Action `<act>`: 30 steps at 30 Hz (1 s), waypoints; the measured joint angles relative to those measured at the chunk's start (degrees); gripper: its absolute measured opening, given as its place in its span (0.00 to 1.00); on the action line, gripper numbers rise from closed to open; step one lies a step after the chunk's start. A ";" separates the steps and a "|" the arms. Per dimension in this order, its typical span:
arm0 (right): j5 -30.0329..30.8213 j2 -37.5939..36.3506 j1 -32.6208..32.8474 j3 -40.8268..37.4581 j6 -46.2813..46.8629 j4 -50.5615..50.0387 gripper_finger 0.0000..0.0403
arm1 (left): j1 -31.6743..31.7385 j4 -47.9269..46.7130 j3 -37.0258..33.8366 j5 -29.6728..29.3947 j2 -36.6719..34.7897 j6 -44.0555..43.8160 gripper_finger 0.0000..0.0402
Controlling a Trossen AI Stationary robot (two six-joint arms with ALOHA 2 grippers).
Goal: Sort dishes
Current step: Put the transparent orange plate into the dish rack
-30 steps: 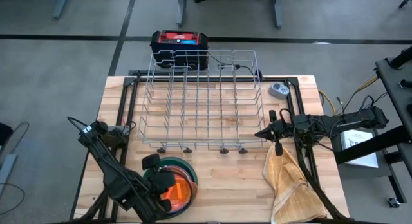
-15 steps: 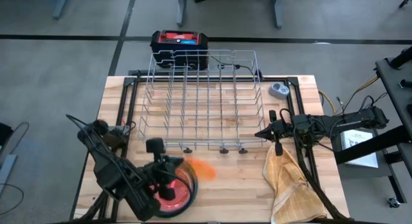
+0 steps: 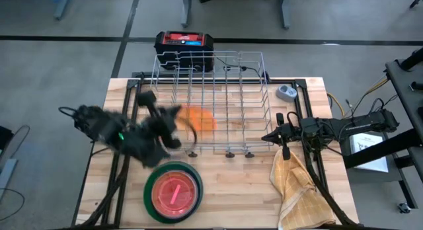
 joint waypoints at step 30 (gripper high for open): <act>9.09 -0.02 -0.15 0.09 -6.31 2.26 0.01 | 38.45 14.82 -33.18 4.20 -20.29 16.14 0.00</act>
